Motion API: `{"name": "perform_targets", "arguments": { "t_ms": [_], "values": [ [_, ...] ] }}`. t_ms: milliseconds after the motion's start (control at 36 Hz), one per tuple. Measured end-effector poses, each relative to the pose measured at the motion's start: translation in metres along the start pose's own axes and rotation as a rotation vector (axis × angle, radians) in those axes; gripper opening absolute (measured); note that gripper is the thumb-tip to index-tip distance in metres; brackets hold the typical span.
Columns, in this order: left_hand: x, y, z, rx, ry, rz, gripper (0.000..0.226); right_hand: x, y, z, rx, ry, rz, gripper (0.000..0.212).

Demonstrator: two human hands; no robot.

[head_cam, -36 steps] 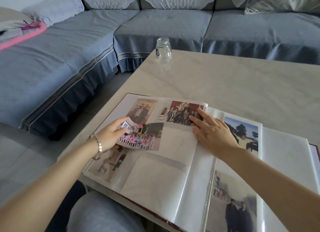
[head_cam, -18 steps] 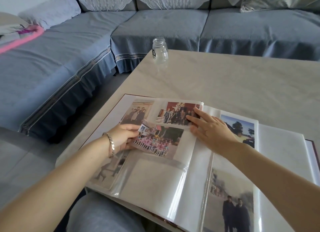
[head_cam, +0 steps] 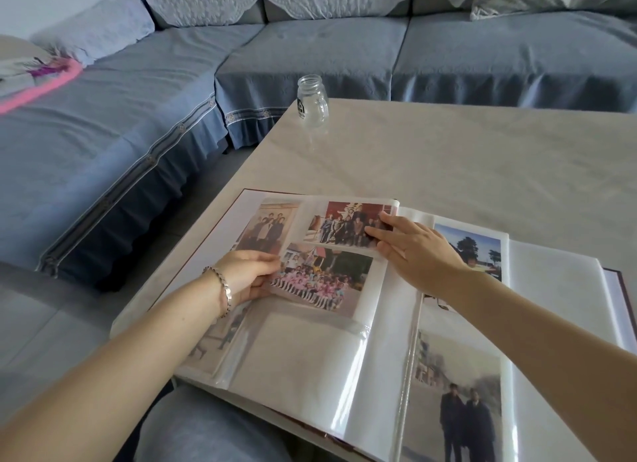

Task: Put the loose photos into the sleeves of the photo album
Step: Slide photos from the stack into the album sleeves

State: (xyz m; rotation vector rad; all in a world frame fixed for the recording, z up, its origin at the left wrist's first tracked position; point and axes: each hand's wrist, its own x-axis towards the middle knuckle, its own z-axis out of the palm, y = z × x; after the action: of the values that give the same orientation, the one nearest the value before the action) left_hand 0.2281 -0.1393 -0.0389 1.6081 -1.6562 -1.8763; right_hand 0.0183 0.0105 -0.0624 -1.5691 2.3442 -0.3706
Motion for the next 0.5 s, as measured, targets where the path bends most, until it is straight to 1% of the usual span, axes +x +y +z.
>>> {"name": "perform_targets", "arguments": {
  "t_ms": [28,56,111,167,250,306,417,500],
  "values": [
    [0.000,0.000,-0.001,-0.007,0.013,0.011,0.004,0.000,-0.001,-0.001,-0.001,-0.003,0.001,0.042],
    [0.000,0.000,-0.001,0.004,0.027,0.031,0.005,0.001,-0.001,-0.002,0.001,-0.006,0.002,0.042],
    [0.000,-0.001,-0.002,0.132,0.062,0.088,0.020,0.001,-0.004,-0.002,0.004,-0.015,0.005,0.042],
    [-0.003,0.000,0.000,0.249,0.099,0.119,0.029,0.003,-0.006,-0.002,0.002,-0.023,0.008,0.042],
    [-0.006,0.004,0.002,0.187,0.085,0.072,0.035,0.005,-0.008,-0.002,0.013,-0.025,0.017,0.041],
    [-0.008,0.006,0.001,0.148,0.096,0.059,0.038,0.004,-0.008,0.000,0.064,-0.011,0.029,0.041],
    [-0.011,0.007,0.001,0.141,0.128,0.090,0.027,0.002,-0.005,0.008,0.146,0.049,0.034,0.041],
    [-0.012,0.008,-0.001,0.180,0.150,0.132,0.031,0.004,-0.002,0.007,0.180,0.065,0.034,0.042]
  ]
}}
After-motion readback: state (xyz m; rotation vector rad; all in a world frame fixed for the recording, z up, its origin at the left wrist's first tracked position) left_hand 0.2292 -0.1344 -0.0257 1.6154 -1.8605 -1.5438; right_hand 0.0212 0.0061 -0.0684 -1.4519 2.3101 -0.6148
